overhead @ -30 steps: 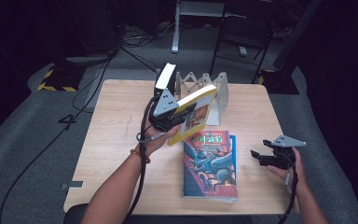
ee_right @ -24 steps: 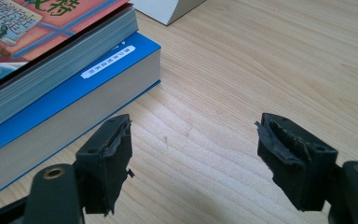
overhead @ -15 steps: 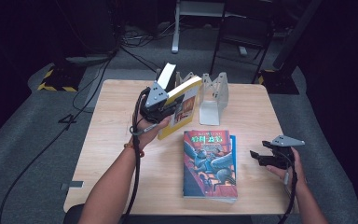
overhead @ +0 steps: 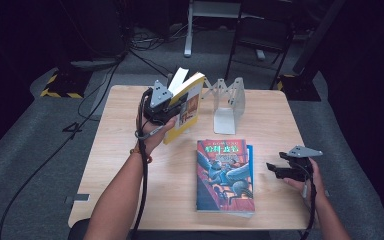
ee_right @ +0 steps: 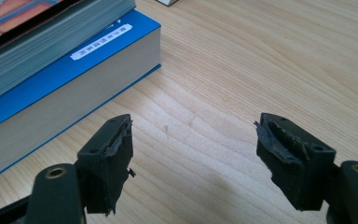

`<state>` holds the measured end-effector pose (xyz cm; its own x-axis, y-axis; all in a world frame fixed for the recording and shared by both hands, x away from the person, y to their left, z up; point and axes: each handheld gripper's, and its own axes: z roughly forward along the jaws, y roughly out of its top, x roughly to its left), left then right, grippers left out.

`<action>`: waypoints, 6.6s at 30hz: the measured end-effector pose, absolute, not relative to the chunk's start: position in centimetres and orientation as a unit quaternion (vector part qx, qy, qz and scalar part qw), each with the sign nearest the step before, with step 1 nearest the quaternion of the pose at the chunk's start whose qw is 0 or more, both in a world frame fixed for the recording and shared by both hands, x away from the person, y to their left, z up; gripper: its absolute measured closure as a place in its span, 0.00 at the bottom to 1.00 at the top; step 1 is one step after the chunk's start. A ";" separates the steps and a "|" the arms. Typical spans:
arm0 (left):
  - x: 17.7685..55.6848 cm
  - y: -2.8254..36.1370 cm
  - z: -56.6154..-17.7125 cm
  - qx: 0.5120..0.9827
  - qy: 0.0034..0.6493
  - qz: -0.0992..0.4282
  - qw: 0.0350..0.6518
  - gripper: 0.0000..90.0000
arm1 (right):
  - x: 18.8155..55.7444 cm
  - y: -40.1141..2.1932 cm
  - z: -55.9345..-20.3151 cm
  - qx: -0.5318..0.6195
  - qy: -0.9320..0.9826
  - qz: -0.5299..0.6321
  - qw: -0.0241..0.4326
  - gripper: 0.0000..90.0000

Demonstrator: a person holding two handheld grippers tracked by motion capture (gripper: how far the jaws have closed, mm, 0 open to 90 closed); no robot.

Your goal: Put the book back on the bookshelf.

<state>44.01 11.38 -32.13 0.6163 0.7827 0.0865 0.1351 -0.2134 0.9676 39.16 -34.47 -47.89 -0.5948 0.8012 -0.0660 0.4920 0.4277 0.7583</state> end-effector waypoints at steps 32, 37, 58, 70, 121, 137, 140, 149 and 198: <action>46.1 8.4 -31.9 0.682 0.416 0.366 0.477 0.82 | 39.1 -33.9 -48.2 0.386 0.826 0.352 0.212 0.32; 45.2 8.9 -31.9 0.676 0.438 0.371 0.463 0.82 | 39.1 -33.9 -48.3 0.385 0.827 0.353 0.209 0.32; 50.0 6.3 -32.8 0.659 0.458 0.381 0.459 0.82 | 39.0 -33.6 -48.3 0.375 0.833 0.351 0.209 0.32; 51.9 5.6 -34.3 0.652 0.471 0.390 0.448 0.82 | 39.1 -33.4 -48.5 0.370 0.837 0.346 0.207 0.32; 51.8 5.8 -33.4 0.711 0.445 0.365 0.403 0.82 | 39.0 -32.9 -48.6 0.357 0.851 0.331 0.197 0.33; 53.2 5.2 -33.3 0.702 0.454 0.387 0.389 0.81 | 39.0 -32.9 -48.6 0.353 0.852 0.332 0.199 0.33; 53.1 5.4 -33.2 0.703 0.451 0.386 0.391 0.81 | 38.9 -32.8 -48.5 0.351 0.853 0.332 0.200 0.33; 53.0 5.7 -32.8 0.721 0.434 0.381 0.384 0.80 | 38.9 -32.8 -48.5 0.350 0.853 0.332 0.200 0.33; 37.8 14.2 -44.9 0.852 0.293 0.219 0.375 0.64 | 37.9 -31.9 -46.9 0.346 0.846 0.345 0.213 0.33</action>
